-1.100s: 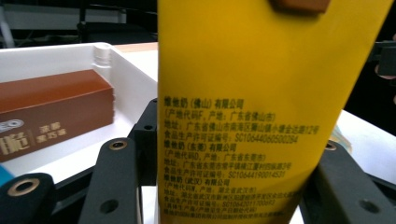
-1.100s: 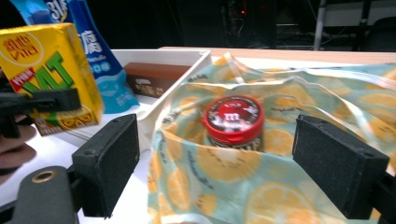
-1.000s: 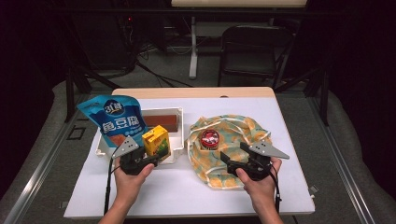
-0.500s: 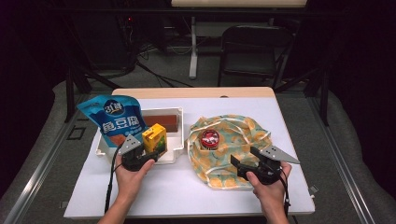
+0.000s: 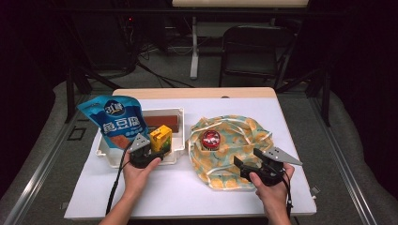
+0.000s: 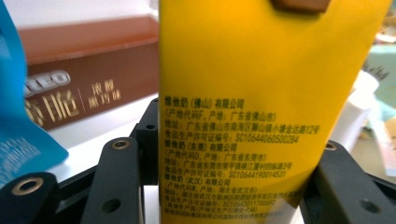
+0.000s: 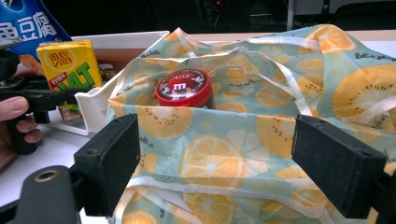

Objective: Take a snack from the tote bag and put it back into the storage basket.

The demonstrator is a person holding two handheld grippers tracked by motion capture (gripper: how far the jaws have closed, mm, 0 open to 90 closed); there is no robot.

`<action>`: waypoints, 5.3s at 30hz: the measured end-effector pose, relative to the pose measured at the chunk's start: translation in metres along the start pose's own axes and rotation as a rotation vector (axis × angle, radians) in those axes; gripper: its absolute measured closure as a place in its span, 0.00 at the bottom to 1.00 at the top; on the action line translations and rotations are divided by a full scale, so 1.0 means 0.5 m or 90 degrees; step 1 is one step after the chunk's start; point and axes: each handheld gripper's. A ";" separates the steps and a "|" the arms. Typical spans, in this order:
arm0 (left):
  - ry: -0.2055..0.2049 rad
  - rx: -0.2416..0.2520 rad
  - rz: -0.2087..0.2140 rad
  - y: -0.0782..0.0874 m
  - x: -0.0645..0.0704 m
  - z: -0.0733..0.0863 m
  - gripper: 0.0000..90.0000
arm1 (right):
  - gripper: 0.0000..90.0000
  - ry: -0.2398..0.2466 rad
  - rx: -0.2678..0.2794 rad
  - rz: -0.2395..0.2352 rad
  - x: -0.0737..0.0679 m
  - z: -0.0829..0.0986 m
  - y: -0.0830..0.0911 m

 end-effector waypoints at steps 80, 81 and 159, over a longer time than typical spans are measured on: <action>0.171 -0.074 -0.068 0.066 -0.003 0.003 1.00 | 0.19 -0.011 -0.005 0.025 0.021 0.006 -0.014; 0.174 -0.078 -0.064 0.061 -0.005 -0.001 1.00 | 0.20 -0.011 -0.005 0.024 0.021 0.006 -0.014; 0.223 -0.087 -0.021 -0.020 0.011 -0.071 1.00 | 0.37 0.003 0.008 0.019 0.009 0.009 -0.017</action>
Point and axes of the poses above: each handheld gripper's, and its own axes: y roughly backward along the jaws, z roughly out of its underside, x roughly to its right, and after that the axes turned 13 degrees about -x, right-handed
